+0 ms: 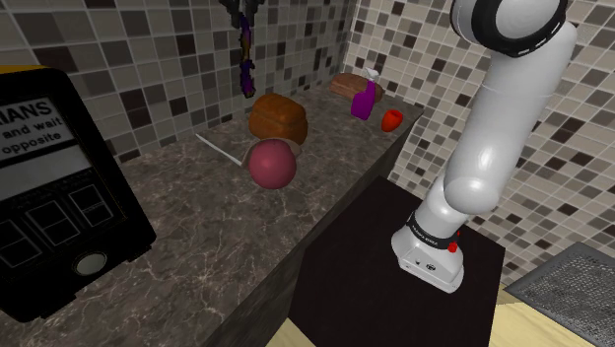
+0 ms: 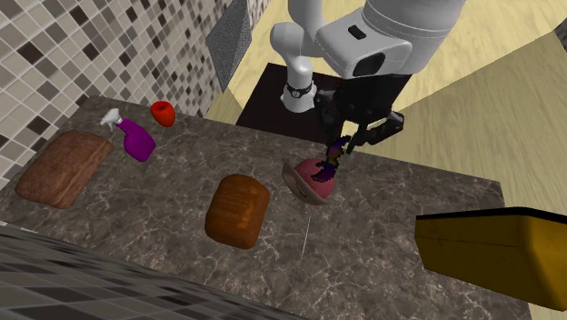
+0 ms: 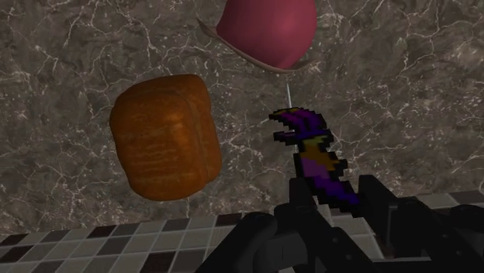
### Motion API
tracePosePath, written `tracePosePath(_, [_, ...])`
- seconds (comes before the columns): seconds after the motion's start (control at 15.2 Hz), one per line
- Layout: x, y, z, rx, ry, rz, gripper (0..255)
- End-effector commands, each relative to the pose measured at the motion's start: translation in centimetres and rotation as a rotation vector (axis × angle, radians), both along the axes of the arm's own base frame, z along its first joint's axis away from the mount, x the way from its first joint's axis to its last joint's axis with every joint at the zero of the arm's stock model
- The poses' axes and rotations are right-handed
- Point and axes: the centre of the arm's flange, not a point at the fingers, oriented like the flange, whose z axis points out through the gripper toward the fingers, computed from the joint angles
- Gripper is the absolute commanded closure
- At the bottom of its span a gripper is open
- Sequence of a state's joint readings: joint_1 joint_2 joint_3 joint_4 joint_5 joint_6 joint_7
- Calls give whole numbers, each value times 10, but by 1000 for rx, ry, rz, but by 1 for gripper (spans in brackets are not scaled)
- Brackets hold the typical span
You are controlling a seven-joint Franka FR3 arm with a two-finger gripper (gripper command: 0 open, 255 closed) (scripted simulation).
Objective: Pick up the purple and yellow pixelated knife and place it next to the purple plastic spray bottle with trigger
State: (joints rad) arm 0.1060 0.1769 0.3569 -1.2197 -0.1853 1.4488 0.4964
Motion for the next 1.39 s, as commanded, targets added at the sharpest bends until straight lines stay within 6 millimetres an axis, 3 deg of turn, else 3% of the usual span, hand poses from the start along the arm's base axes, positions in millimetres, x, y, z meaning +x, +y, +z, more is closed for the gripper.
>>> tracePosePath(0.0, [0, 0, 11, 0, 0, 0, 255])
tracePosePath(0.46, [0, 0, 47, 0, 0, 0, 255])
tracePosePath(1.32, [-30, -169, 47, 0, 0, 0, 255])
